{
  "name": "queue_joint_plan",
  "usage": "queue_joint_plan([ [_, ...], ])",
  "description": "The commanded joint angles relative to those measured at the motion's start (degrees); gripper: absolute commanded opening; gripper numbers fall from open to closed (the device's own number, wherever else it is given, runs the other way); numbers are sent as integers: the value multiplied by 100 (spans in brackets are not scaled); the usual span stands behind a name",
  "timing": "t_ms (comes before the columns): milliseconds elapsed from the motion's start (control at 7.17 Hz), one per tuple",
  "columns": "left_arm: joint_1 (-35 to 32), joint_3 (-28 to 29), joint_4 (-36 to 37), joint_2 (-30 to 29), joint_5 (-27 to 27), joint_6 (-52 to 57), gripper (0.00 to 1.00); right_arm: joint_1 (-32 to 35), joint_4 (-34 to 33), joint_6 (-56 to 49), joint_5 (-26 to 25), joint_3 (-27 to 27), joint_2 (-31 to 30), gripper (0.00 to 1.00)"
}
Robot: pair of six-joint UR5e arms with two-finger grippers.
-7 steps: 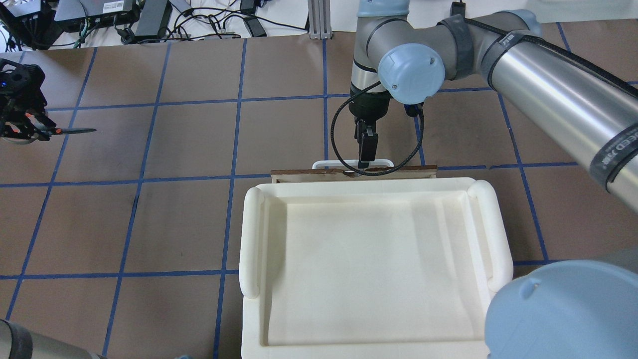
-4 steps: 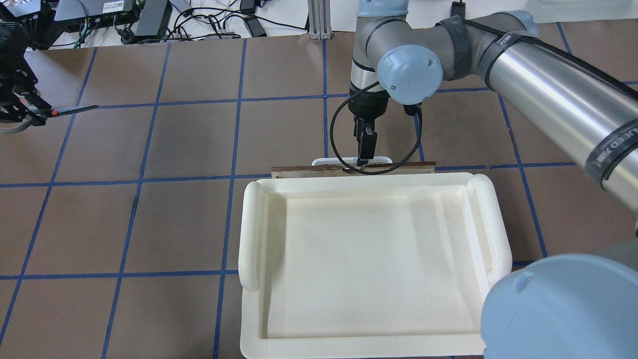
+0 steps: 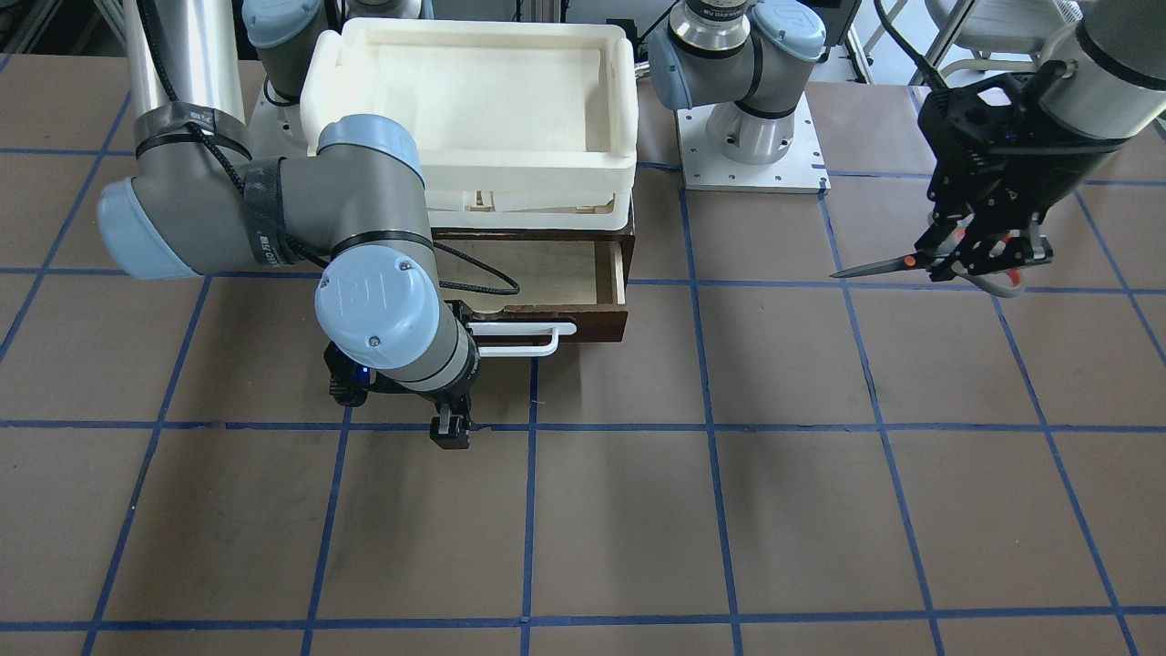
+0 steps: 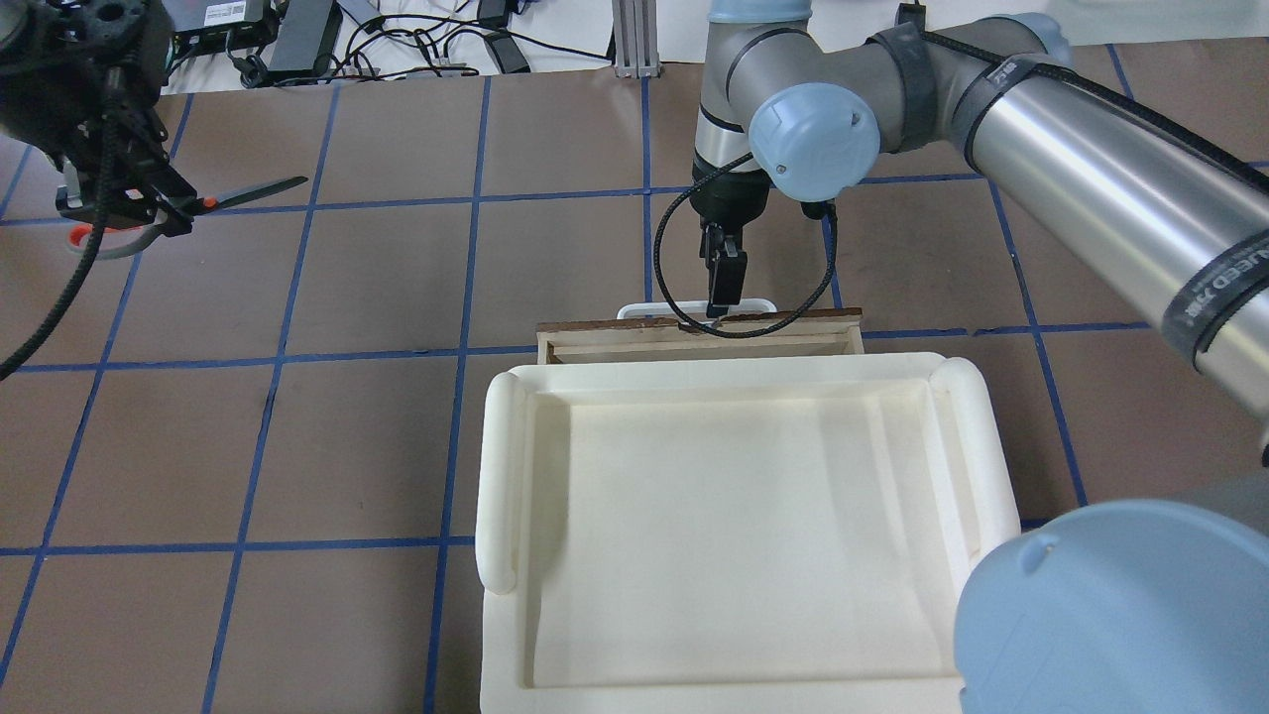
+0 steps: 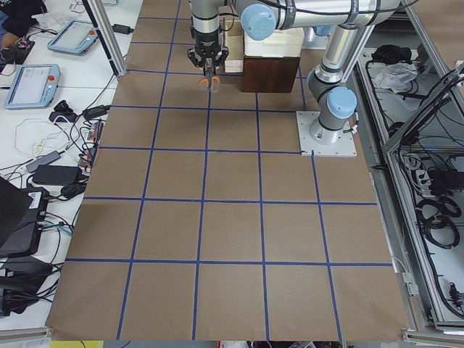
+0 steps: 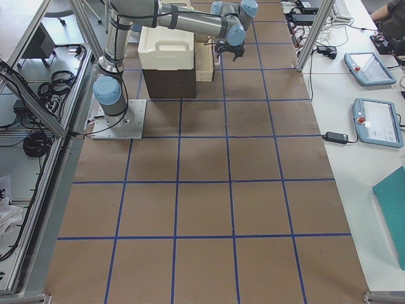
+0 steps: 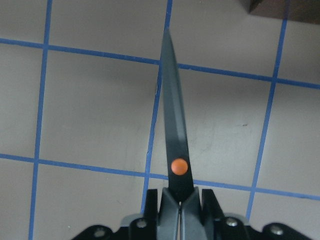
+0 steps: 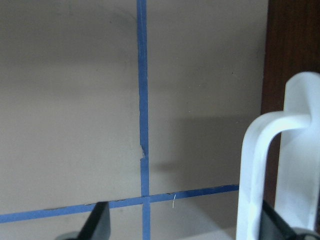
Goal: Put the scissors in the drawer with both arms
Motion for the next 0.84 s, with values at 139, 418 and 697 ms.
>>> queue_joint_plan([
  [139,-700,-9,47,-72,239,-828,0,-9,-43,-161,-42,-116,56,100],
  [418,-719,-17,47,-81,258,-828,0,-26,-253,-161,-33,-134,248,100],
  [697,-719,-26,39,-54,267,-828,0,-52,-272,-161,-33,-195,259,100],
])
